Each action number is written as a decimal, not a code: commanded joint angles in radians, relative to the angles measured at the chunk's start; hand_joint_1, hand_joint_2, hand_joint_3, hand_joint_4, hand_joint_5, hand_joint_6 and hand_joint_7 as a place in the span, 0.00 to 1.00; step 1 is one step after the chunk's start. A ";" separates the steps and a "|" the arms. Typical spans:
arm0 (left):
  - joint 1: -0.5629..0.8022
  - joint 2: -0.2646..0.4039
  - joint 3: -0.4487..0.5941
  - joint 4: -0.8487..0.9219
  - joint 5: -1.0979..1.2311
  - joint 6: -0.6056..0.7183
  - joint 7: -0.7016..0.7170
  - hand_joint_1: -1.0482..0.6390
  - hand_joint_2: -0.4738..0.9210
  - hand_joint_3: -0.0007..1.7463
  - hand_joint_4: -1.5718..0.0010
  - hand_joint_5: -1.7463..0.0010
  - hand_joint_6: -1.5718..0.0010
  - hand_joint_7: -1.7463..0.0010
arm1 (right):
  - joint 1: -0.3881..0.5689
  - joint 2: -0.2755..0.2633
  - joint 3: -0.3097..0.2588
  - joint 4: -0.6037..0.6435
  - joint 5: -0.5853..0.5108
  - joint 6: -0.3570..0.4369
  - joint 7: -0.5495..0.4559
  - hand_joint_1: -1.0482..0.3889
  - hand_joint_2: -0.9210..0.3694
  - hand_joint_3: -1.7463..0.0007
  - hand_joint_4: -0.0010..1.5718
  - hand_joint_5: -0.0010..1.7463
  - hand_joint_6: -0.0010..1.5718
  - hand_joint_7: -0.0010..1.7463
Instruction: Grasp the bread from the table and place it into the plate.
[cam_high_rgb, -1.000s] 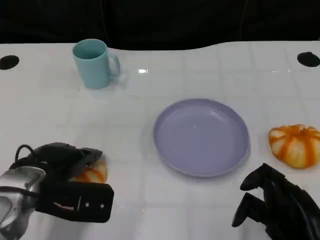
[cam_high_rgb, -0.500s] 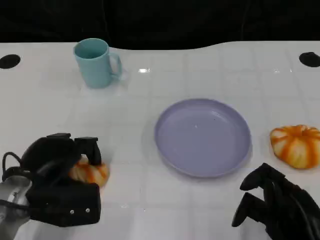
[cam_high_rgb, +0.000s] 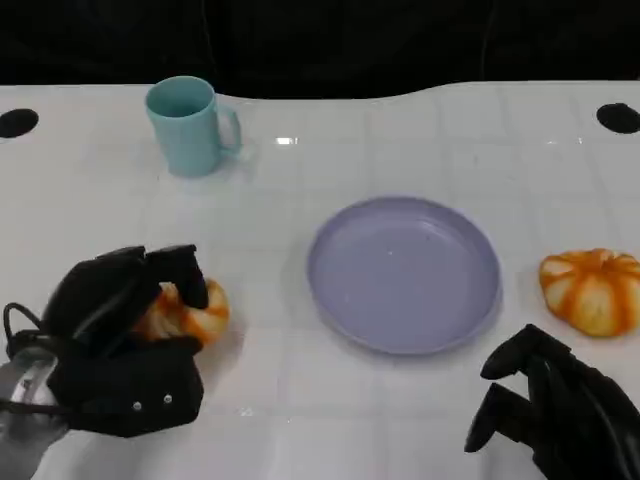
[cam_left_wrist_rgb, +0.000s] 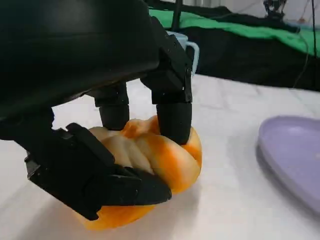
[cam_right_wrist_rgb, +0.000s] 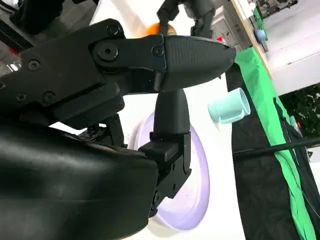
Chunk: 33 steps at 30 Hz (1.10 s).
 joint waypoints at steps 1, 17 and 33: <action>0.029 -0.007 0.034 -0.093 -0.050 0.041 -0.049 0.52 0.75 0.67 0.46 0.00 0.55 0.00 | -0.004 -0.012 -0.009 0.007 0.001 -0.007 0.007 0.37 0.00 0.71 0.39 1.00 0.25 0.98; 0.013 -0.090 0.048 -0.261 -0.053 0.158 -0.080 0.53 0.67 0.75 0.44 0.00 0.56 0.00 | -0.008 -0.012 -0.009 0.010 0.000 0.002 0.002 0.37 0.00 0.72 0.40 1.00 0.26 0.98; -0.170 -0.185 -0.009 -0.087 0.015 0.082 -0.013 0.53 0.63 0.78 0.42 0.00 0.54 0.00 | -0.004 -0.009 0.001 0.011 0.000 0.000 0.004 0.36 0.00 0.72 0.40 1.00 0.26 0.98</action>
